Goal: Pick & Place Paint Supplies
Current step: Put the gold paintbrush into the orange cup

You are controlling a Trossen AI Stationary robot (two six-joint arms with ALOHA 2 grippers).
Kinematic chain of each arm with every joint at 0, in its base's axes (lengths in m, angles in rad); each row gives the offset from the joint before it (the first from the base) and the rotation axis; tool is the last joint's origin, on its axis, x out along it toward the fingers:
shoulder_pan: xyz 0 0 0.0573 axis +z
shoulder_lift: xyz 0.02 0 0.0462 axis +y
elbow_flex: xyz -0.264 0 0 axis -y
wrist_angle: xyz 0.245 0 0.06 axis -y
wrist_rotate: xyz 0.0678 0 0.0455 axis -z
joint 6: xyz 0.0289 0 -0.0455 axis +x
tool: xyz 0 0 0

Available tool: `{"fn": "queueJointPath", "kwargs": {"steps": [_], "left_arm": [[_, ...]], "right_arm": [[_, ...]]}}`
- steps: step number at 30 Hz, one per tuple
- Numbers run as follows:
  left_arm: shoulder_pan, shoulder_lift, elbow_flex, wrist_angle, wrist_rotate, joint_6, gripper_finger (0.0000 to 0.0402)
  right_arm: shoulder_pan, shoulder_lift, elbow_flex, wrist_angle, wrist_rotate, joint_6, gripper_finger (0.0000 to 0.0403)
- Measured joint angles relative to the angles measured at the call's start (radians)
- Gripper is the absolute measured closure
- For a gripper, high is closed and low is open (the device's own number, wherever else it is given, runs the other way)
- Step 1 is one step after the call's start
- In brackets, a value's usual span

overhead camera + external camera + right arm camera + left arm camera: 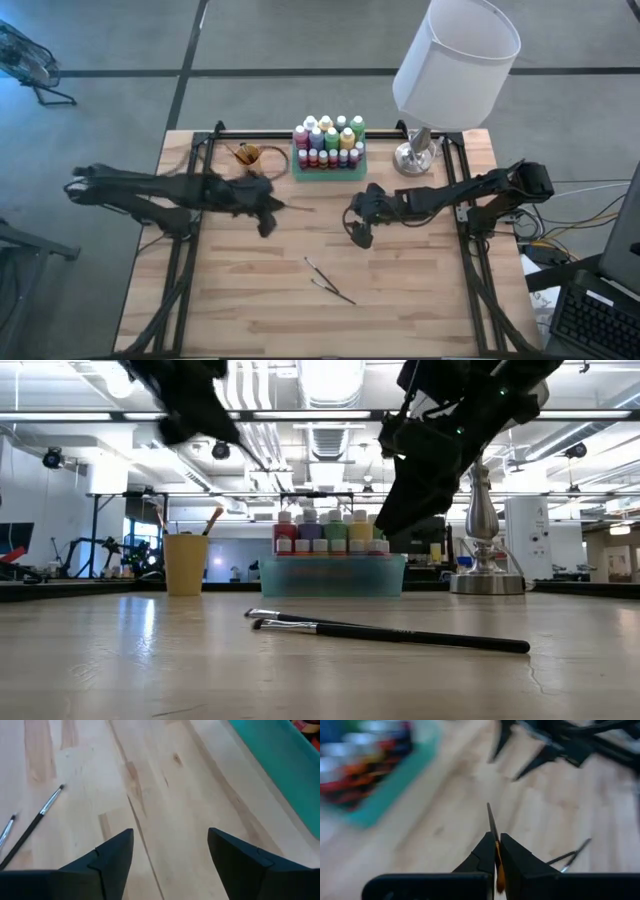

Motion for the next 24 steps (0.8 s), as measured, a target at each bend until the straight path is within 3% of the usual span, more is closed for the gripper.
{"fn": "queueJointPath", "kwargs": {"steps": [6, 14, 20, 24], "left_arm": [[0.019, -0.069, 0.285, -0.506, -0.158, -0.109, 0.0391], [0.186, 0.040, 0.684, -1.012, -0.224, -0.232, 0.0391], [0.370, 0.152, 0.820, -1.126, -0.221, -0.177, 0.0391], [0.504, 0.220, 0.844, -1.125, -0.148, -0.109, 0.0391]], "right_arm": [[-0.011, 0.000, -0.002, 0.017, 0.000, 0.018, 0.0168], [-0.014, 0.000, -0.002, 0.025, 0.000, 0.017, 0.0183], [-0.016, 0.000, -0.002, 0.033, 0.000, 0.018, 0.0174], [-0.016, 0.000, -0.002, 0.032, 0.000, 0.017, 0.0164]]}}
